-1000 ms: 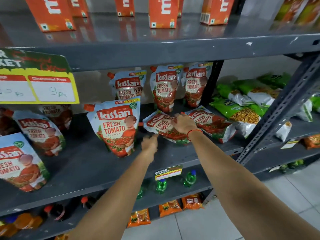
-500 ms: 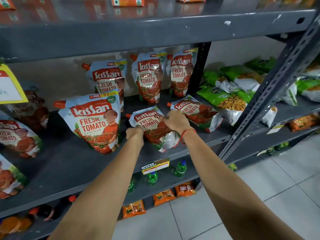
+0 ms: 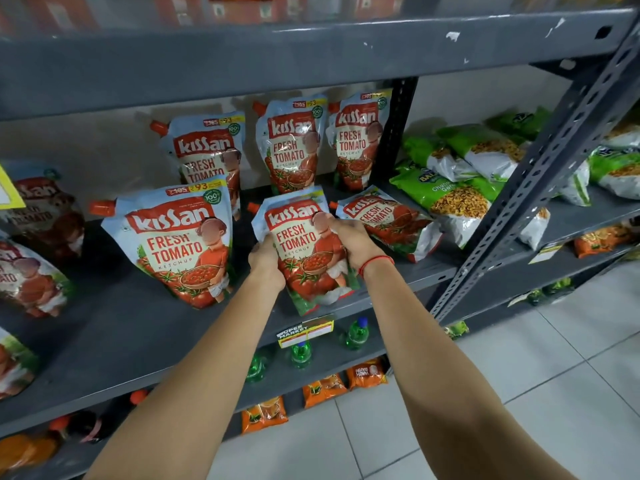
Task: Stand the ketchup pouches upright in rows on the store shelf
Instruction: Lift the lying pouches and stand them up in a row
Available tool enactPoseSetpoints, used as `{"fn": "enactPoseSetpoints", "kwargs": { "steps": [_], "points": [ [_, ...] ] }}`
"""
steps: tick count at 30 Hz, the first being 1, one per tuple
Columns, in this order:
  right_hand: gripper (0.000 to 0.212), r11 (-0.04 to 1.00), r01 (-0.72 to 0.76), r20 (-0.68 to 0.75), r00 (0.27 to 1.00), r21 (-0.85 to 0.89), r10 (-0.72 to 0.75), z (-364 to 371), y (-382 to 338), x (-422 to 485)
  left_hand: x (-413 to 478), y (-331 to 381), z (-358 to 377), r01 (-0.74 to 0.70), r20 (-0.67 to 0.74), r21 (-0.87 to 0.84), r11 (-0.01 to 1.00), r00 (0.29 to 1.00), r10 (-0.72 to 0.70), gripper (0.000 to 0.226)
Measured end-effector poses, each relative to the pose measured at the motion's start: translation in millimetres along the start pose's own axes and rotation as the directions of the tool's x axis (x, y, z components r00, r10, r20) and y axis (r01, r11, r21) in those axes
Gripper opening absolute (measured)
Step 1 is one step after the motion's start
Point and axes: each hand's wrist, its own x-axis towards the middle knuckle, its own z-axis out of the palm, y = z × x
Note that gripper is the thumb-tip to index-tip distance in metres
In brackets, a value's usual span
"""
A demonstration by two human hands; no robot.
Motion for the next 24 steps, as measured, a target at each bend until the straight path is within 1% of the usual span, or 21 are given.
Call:
{"fn": "enactPoseSetpoints", "kwargs": {
  "steps": [2, 4, 5, 7, 8, 10, 11, 12, 14, 15, 16, 17, 19, 20, 21, 23, 24],
  "points": [
    [0.029, 0.994, 0.065, 0.017, 0.998, 0.090, -0.067, -2, -7, -4, -6, 7, 2, -0.071, 0.024, -0.039, 0.997, 0.997, 0.072, 0.041],
    [0.011, 0.971, 0.174, 0.040, 0.982, 0.165, -0.183, -4, -17, -9, -16, 18, 6, -0.179, 0.051, -0.073, 0.981, 0.982, 0.183, 0.033],
    [0.010, 0.956, 0.233, 0.045, 0.969, 0.181, -0.244, -5, -23, -11, -20, 24, 8, -0.236, 0.059, -0.086, 0.968, 0.969, 0.241, 0.027],
    [0.013, 0.928, 0.321, 0.026, 0.943, 0.191, -0.331, -6, -33, -13, -25, 32, 10, -0.330, 0.067, -0.102, 0.938, 0.939, 0.337, 0.030],
    [0.012, 0.914, 0.357, 0.018, 0.930, 0.193, -0.367, -6, -36, -15, -27, 34, 9, -0.365, 0.074, -0.102, 0.926, 0.925, 0.373, 0.032],
    [0.012, 0.892, 0.415, 0.006, 0.906, 0.180, -0.422, -4, -37, -16, -27, 33, 7, -0.422, 0.091, -0.078, 0.903, 0.899, 0.428, 0.027],
    [0.012, 0.890, 0.426, 0.000, 0.902, 0.164, -0.432, -3, -34, -16, -27, 31, 4, -0.440, 0.091, -0.049, 0.897, 0.892, 0.443, 0.024],
    [0.012, 0.888, 0.433, 0.002, 0.899, 0.153, -0.439, -3, -31, -17, -26, 28, 2, -0.450, 0.090, -0.017, 0.893, 0.889, 0.449, 0.027],
    [0.010, 0.886, 0.437, 0.011, 0.896, 0.159, -0.444, -5, -21, -18, -25, 23, -2, -0.464, 0.093, 0.056, 0.884, 0.884, 0.458, 0.043],
    [0.010, 0.884, 0.438, 0.010, 0.895, 0.165, -0.446, -7, -19, -19, -25, 22, -3, -0.473, 0.101, 0.086, 0.877, 0.880, 0.465, 0.047],
    [0.011, 0.881, 0.442, 0.010, 0.893, 0.170, -0.450, -8, -18, -20, -26, 22, -4, -0.484, 0.110, 0.103, 0.869, 0.874, 0.474, 0.045],
    [0.011, 0.878, 0.447, 0.015, 0.890, 0.171, -0.456, -10, -17, -20, -28, 22, -5, -0.498, 0.121, 0.103, 0.861, 0.866, 0.486, 0.037],
    [0.008, 0.875, 0.449, 0.028, 0.887, 0.182, -0.461, -11, -17, -20, -33, 21, -5, -0.518, 0.126, 0.072, 0.853, 0.853, 0.507, 0.013],
    [0.006, 0.875, 0.448, 0.027, 0.887, 0.186, -0.460, -11, -18, -20, -36, 21, -6, -0.527, 0.107, 0.065, 0.847, 0.848, 0.519, 0.007],
    [0.007, 0.873, 0.448, 0.018, 0.888, 0.193, -0.460, -12, -18, -20, -39, 19, -8, -0.535, 0.081, 0.068, 0.842, 0.844, 0.530, 0.007],
    [0.012, 0.868, 0.449, -0.026, 0.891, 0.212, -0.454, -14, -18, -21, -44, 9, -10, -0.545, 0.013, 0.051, 0.837, 0.839, 0.545, 0.021],
    [0.013, 0.865, 0.459, -0.067, 0.888, 0.204, -0.455, -16, -19, -21, -47, 2, -9, -0.529, -0.045, 0.044, 0.847, 0.846, 0.531, 0.026]
  ]
}}
